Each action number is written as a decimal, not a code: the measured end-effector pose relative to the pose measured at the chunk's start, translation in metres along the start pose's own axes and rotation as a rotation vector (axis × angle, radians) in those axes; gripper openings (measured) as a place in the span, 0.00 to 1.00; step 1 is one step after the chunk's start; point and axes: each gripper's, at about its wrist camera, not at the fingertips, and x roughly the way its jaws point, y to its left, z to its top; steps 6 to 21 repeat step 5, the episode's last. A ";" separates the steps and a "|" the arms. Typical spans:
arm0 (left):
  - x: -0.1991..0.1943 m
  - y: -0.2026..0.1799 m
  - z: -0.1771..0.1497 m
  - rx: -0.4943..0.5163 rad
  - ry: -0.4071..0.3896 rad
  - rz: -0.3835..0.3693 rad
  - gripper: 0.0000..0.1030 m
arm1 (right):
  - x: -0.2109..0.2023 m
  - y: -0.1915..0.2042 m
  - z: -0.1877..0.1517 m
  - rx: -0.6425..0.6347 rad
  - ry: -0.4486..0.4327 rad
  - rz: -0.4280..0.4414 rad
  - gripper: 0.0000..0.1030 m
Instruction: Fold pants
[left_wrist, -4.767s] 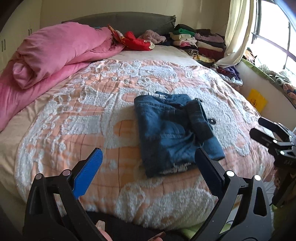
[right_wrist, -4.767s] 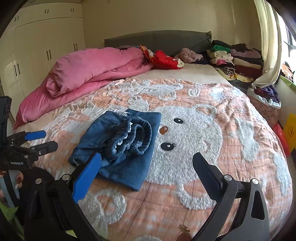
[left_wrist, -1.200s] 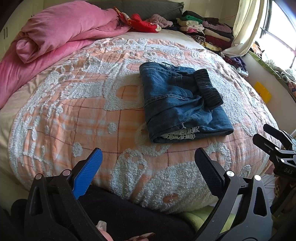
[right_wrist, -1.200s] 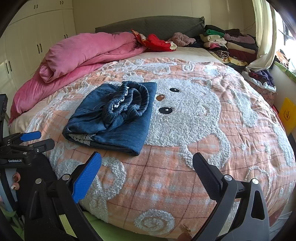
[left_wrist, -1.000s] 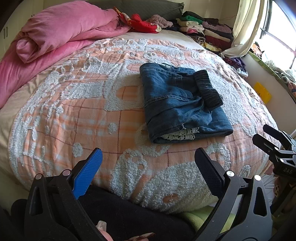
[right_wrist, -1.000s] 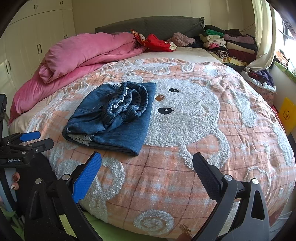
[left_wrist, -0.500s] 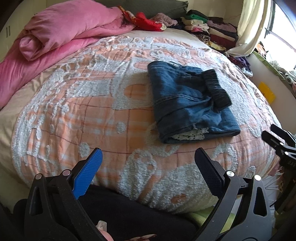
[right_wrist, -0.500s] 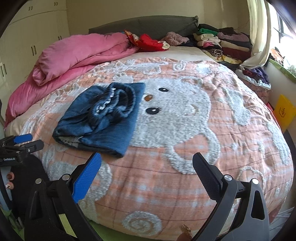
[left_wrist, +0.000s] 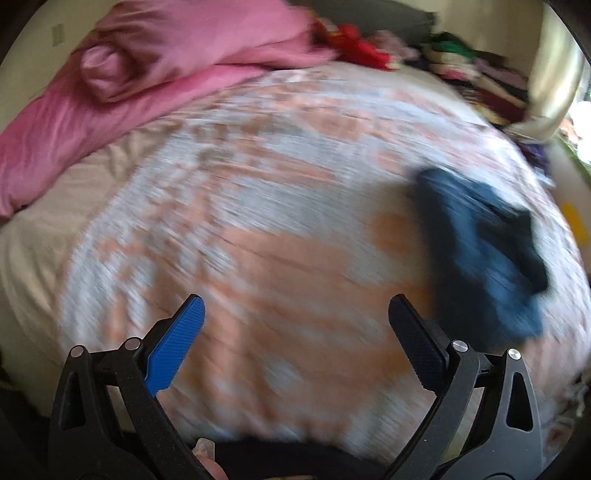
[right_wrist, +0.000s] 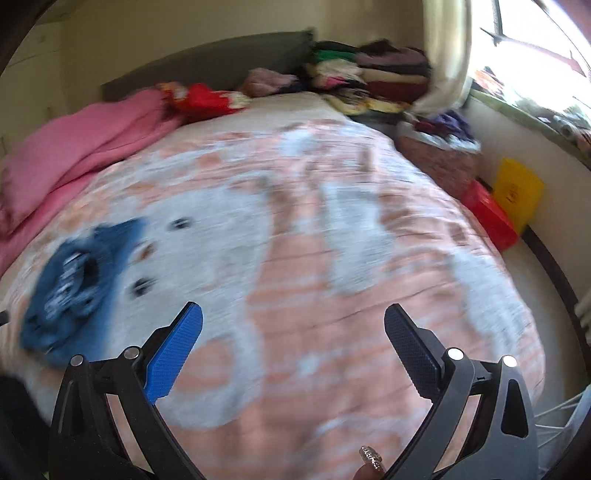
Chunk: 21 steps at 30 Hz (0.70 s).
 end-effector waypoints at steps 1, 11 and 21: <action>0.011 0.014 0.013 -0.034 0.024 0.006 0.91 | 0.009 -0.013 0.007 0.012 0.008 -0.022 0.95; 0.059 0.062 0.064 -0.103 0.040 0.127 0.91 | 0.055 -0.073 0.035 0.072 0.049 -0.132 0.95; 0.059 0.062 0.064 -0.103 0.040 0.127 0.91 | 0.055 -0.073 0.035 0.072 0.049 -0.132 0.95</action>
